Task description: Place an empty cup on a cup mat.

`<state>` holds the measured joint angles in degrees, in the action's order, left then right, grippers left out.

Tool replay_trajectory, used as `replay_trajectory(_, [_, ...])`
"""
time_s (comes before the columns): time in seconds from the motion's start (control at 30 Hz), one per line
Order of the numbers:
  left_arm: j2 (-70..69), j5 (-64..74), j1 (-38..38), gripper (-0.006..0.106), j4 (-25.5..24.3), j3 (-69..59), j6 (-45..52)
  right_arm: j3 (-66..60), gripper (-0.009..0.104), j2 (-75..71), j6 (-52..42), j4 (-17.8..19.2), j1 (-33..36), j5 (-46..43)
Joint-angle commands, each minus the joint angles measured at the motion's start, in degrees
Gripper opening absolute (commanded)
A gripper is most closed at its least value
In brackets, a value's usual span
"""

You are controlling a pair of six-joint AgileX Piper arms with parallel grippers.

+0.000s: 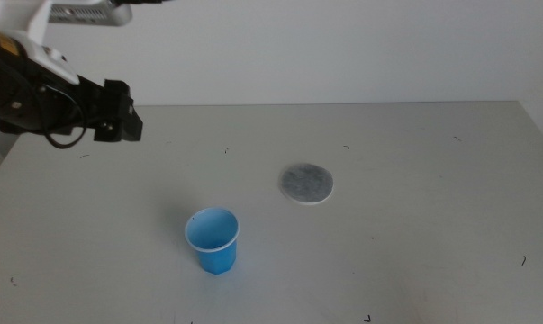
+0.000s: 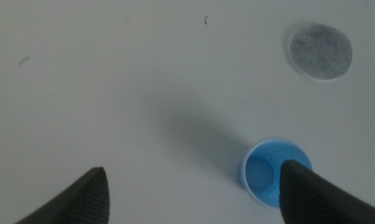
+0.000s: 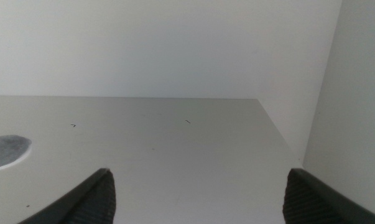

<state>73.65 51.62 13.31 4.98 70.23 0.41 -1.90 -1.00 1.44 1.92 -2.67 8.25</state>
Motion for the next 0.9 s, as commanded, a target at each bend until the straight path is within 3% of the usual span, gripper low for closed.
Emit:
replay_trajectory(0.0, [1.4,-0.8,0.4,0.105,3.0,2.2,-0.4,0.7,0.094,-1.1,-0.5,0.5,0.1,-4.5])
replay_trajectory(0.23, [6.2,2.6,0.4,0.105,7.5,2.2,-0.4,0.7,0.094,-1.1,-0.5,0.5,0.1,-4.5])
replay_trajectory(0.5, [7.6,1.5,0.4,0.105,7.4,2.2,-0.4,0.7,0.094,-1.1,-0.5,0.5,0.1,-4.5])
replay_trajectory(0.67, [8.2,-0.2,0.4,0.105,11.1,2.2,-0.4,0.7,0.094,-1.1,-0.5,0.5,0.1,-4.5])
replay_trajectory(0.87, [12.7,2.3,0.5,0.105,11.4,2.2,-1.4,0.7,0.094,-1.1,-0.5,0.5,0.1,-4.5])
